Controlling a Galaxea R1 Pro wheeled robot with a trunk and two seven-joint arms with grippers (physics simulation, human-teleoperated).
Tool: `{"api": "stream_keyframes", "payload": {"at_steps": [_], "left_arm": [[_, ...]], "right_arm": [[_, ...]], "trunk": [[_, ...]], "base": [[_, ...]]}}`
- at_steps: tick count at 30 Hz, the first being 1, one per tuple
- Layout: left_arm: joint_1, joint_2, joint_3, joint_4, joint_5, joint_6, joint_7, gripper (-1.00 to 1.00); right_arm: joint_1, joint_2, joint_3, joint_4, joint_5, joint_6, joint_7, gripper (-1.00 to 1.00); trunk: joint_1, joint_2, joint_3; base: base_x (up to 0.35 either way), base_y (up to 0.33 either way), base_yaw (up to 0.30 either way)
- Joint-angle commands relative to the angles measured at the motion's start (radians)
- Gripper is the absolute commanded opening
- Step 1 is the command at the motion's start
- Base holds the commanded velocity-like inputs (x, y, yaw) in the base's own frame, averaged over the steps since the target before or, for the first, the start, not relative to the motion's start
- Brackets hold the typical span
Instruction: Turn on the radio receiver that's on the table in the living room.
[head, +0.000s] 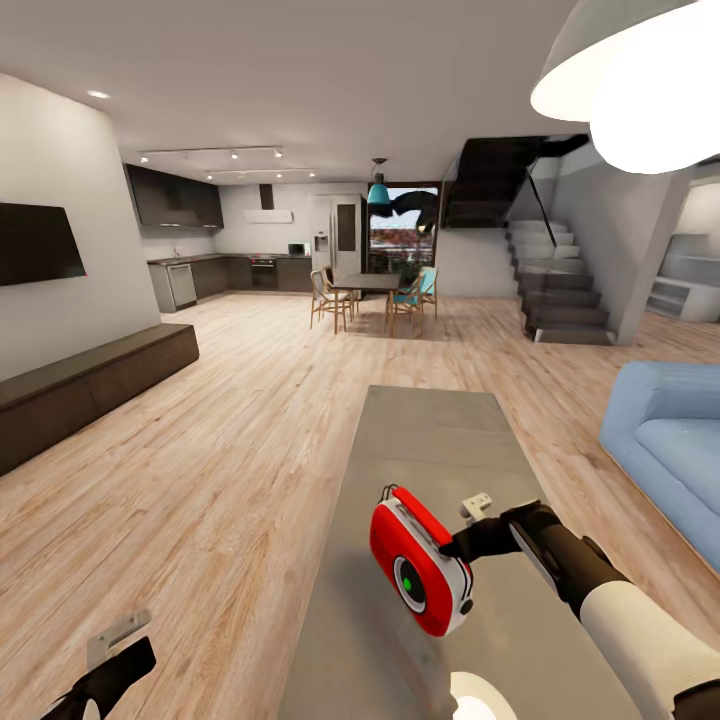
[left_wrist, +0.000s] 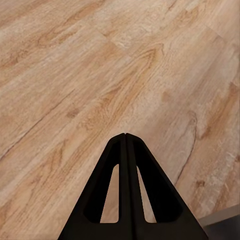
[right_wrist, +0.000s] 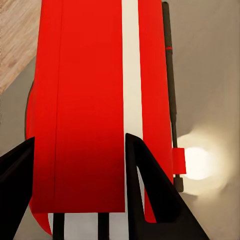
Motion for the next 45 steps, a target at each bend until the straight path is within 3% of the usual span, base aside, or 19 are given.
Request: {"api": "stream_keyframes", "payload": {"at_steps": [1, 23, 45], "left_arm": [[0.000, 0.000, 0.000, 0.000, 0.000, 0.000, 0.000, -1.00], [0.000, -0.001, 0.000, 0.006, -0.001, 0.000, 0.000, -1.00], [0.000, 0.001, 0.000, 0.006, 0.000, 0.000, 0.000, -1.00]], "right_arm": [[0.000, 0.000, -0.001, 0.000, -0.007, 0.001, 0.000, -1.00], [0.000, 0.003, -0.001, 0.003, -0.007, 0.001, 0.002, -1.00], [0.000, 0.004, 0.001, 0.003, -0.007, 0.000, 0.006, -1.00]], "trunk": [[0.000, 0.000, 0.000], [0.084, -0.154, -0.069], [0.084, -0.154, -0.069]], "base": [[0.000, 0.000, 0.000], [0.000, 0.000, 0.000], [0.000, 0.000, 0.000]]}}
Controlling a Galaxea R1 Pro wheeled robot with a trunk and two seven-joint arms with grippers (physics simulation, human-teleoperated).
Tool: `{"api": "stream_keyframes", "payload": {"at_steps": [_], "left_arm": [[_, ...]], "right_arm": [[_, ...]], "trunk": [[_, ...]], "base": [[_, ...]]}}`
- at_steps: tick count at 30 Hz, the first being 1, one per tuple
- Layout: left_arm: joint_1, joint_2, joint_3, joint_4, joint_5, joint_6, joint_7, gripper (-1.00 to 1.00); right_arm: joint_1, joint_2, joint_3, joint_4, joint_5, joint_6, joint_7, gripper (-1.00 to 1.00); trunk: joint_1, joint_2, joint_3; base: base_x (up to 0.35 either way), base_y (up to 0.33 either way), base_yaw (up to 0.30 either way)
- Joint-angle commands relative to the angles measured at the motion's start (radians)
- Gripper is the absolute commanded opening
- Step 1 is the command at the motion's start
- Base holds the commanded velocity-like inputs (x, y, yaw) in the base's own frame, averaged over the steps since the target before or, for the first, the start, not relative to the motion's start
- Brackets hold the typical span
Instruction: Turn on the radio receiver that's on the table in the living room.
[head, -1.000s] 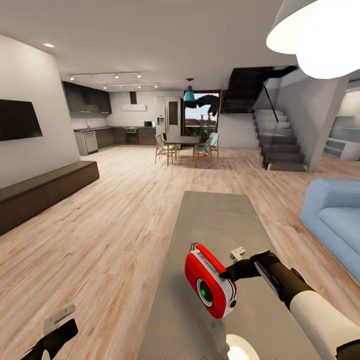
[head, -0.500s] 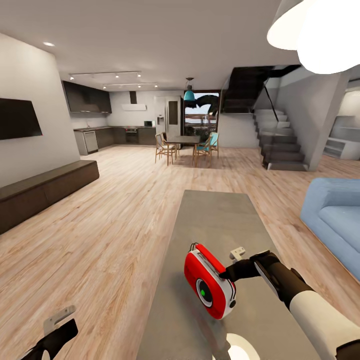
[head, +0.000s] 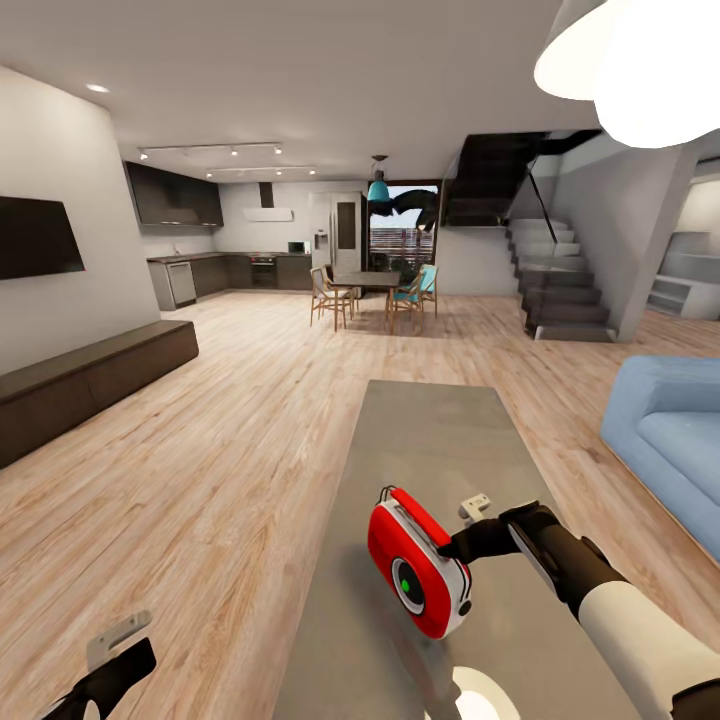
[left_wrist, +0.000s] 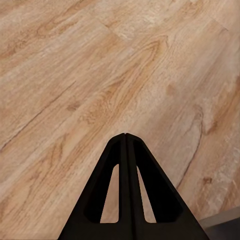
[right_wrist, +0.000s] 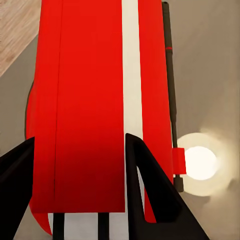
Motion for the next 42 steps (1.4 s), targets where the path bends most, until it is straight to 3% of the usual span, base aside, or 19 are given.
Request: {"api": "stream_keyframes", "payload": {"at_steps": [1, 17, 31, 36, 42], "left_arm": [[0.000, 0.000, 0.000, 0.000, 0.000, 0.000, 0.000, -1.00], [0.000, -0.001, 0.000, 0.000, 0.000, 0.000, 0.000, -1.00], [0.000, -0.001, 0.000, 0.000, 0.000, 0.000, 0.000, -1.00], [-0.001, -0.001, 0.000, 0.000, 0.000, 0.000, 0.000, -1.00], [0.000, 0.000, 0.000, 0.001, 0.000, 0.000, 0.000, -1.00]], "right_arm": [[0.000, 0.000, -0.001, -0.001, -0.007, 0.002, 0.000, -1.00], [0.000, 0.002, 0.001, -0.001, -0.007, 0.002, 0.001, -1.00], [0.000, 0.005, 0.001, -0.001, -0.005, 0.005, -0.001, -1.00], [0.000, 0.005, 0.002, -0.001, -0.004, 0.067, -0.006, -1.00], [0.000, 0.005, 0.002, -0.001, -0.004, 0.088, -0.008, -1.00]], "trunk": [[0.000, 0.000, 0.000], [0.057, -0.105, -0.047], [0.057, -0.105, -0.047], [0.057, -0.105, -0.047], [0.057, -0.105, -0.047]], "base": [[0.000, 0.000, 0.000], [0.000, 0.000, 0.000], [0.000, 0.000, 0.000], [0.000, 0.000, 0.000], [0.000, 0.000, 0.000]]}}
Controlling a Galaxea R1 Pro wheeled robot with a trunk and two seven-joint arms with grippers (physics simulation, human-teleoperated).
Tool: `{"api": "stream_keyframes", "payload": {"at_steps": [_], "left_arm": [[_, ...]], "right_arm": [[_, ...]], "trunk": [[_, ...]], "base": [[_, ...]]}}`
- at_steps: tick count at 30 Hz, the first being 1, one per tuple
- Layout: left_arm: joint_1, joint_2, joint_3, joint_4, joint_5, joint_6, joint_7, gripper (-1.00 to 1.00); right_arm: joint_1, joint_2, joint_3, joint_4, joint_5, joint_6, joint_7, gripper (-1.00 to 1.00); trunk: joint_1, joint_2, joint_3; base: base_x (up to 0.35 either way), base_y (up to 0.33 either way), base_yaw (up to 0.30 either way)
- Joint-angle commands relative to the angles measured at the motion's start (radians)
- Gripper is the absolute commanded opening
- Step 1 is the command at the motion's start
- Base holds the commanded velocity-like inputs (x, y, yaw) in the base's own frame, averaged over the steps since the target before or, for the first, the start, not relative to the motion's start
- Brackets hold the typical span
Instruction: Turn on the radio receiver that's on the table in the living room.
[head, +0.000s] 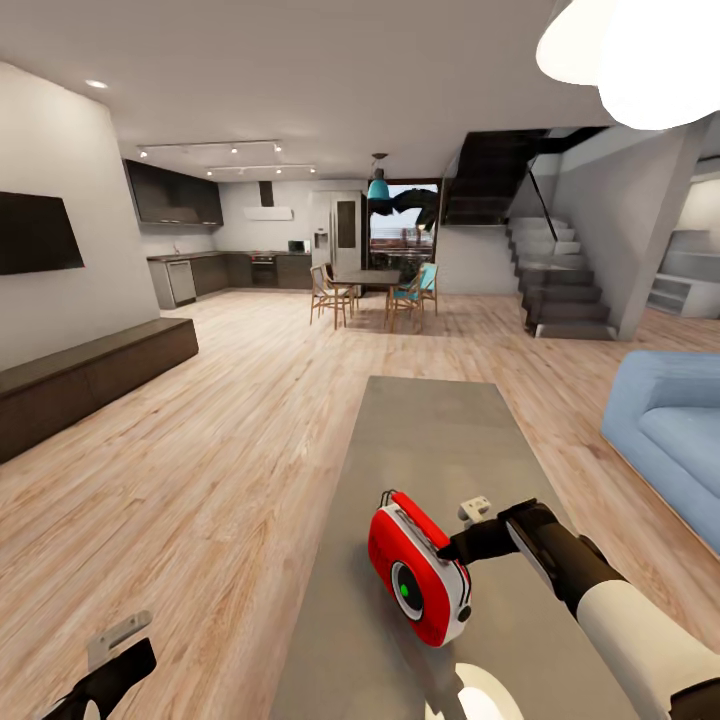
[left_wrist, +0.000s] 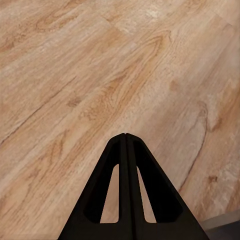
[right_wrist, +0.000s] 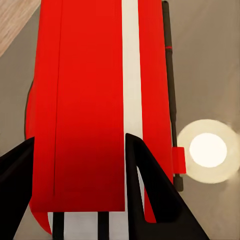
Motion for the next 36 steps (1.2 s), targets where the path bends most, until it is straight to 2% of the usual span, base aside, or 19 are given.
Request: {"api": "stream_keyframes", "payload": {"at_steps": [1, 5, 9, 25, 26, 36], "left_arm": [[0.000, 0.000, 0.000, 0.000, 0.000, 0.000, 0.000, -1.00], [0.000, 0.000, 0.000, 0.000, -0.001, 0.000, 0.000, -1.00], [0.000, -0.001, 0.000, 0.000, 0.000, 0.000, 0.000, -1.00], [0.000, 0.000, 0.000, 0.000, 0.000, 0.000, 0.000, -1.00], [0.000, 0.000, 0.000, 0.001, 0.000, 0.000, 0.000, -1.00], [-0.001, 0.001, 0.000, 0.001, -0.001, -0.001, 0.000, -1.00]], "right_arm": [[0.001, 0.000, 0.004, 0.013, 0.012, 0.005, 0.000, -1.00], [0.001, 0.000, 0.004, 0.013, 0.012, 0.005, -0.001, -1.00], [0.001, 0.000, 0.004, 0.013, 0.012, 0.006, -0.001, -1.00], [0.001, 0.000, 0.002, 0.013, 0.012, 0.000, -0.005, -1.00], [0.001, 0.000, 0.001, 0.014, 0.012, -0.001, -0.005, 1.00], [0.001, 0.000, 0.002, 0.024, 0.012, -0.004, -0.006, 1.00]], "trunk": [[0.000, 0.000, 0.000], [0.000, 0.000, 0.000], [0.015, -0.028, -0.013], [0.015, -0.028, -0.013], [0.015, -0.028, -0.013], [0.015, -0.028, -0.013]], "base": [[0.000, 0.000, 0.000], [0.000, 0.000, 0.000], [0.000, 0.000, 0.000], [0.000, 0.000, 0.000], [0.000, 0.000, 0.000], [0.000, 0.000, 0.000]]}}
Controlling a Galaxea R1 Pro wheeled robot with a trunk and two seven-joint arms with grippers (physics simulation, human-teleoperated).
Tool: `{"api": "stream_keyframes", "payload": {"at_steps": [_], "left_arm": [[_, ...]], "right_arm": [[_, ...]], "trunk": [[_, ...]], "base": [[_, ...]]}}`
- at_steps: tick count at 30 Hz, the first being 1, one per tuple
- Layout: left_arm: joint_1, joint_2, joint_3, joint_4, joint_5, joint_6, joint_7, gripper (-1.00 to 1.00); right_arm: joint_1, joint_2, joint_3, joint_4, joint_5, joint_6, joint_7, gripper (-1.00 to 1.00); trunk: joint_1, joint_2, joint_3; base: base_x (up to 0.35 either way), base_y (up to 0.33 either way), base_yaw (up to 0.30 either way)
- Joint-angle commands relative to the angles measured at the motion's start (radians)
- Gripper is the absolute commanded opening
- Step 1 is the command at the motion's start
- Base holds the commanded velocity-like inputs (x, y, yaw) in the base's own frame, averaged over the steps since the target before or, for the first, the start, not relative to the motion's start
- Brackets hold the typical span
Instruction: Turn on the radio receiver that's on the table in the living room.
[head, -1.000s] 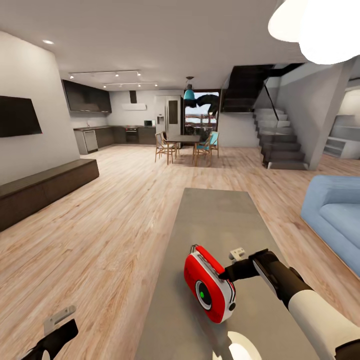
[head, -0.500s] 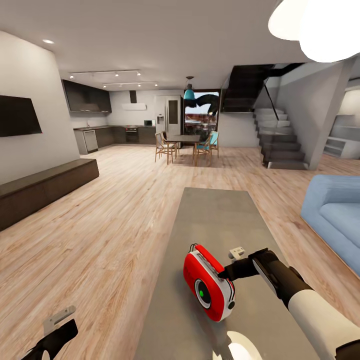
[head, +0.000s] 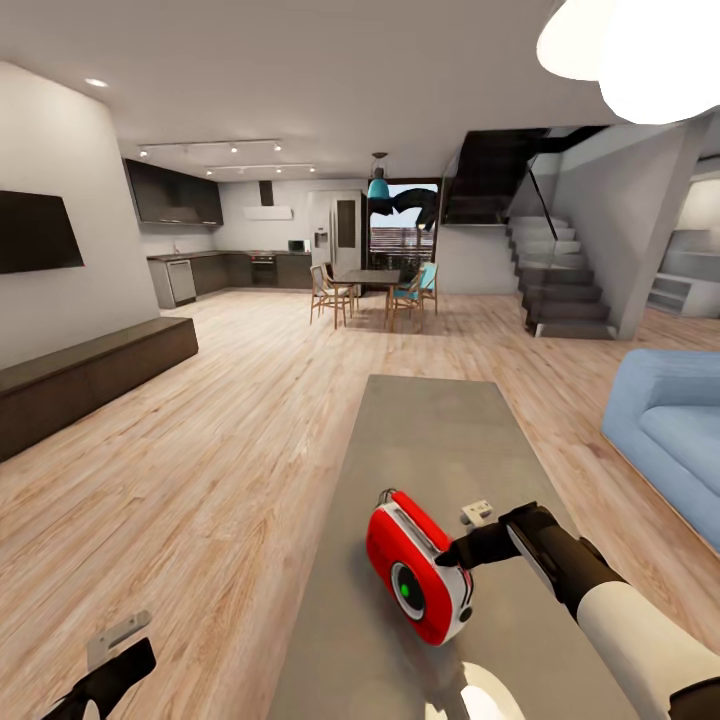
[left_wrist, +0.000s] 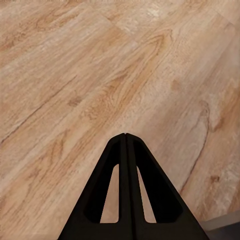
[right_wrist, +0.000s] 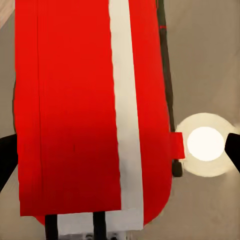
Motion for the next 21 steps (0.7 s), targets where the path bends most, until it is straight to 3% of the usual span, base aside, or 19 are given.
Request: {"api": "stream_keyframes", "payload": {"at_steps": [1, 9, 21], "left_arm": [[0.000, 0.001, 0.000, 0.000, 0.000, 0.000, 0.000, -1.00], [0.000, 0.010, 0.000, 0.003, -0.002, -0.003, 0.000, -1.00], [0.001, 0.013, 0.001, 0.004, -0.009, -0.007, 0.002, -1.00]], "right_arm": [[0.000, 0.000, 0.000, 0.000, 0.000, 0.000, 0.000, 1.00], [0.000, 0.000, 0.000, 0.000, 0.004, 0.000, 0.000, 1.00], [0.000, 0.000, 0.000, 0.000, 0.006, 0.000, 0.000, 1.00]], "trunk": [[0.000, 0.000, 0.000], [0.000, 0.000, 0.000], [-0.046, 0.084, 0.038]], "base": [[0.000, 0.000, 0.000], [0.000, 0.000, 0.000], [0.000, 0.000, 0.000]]}}
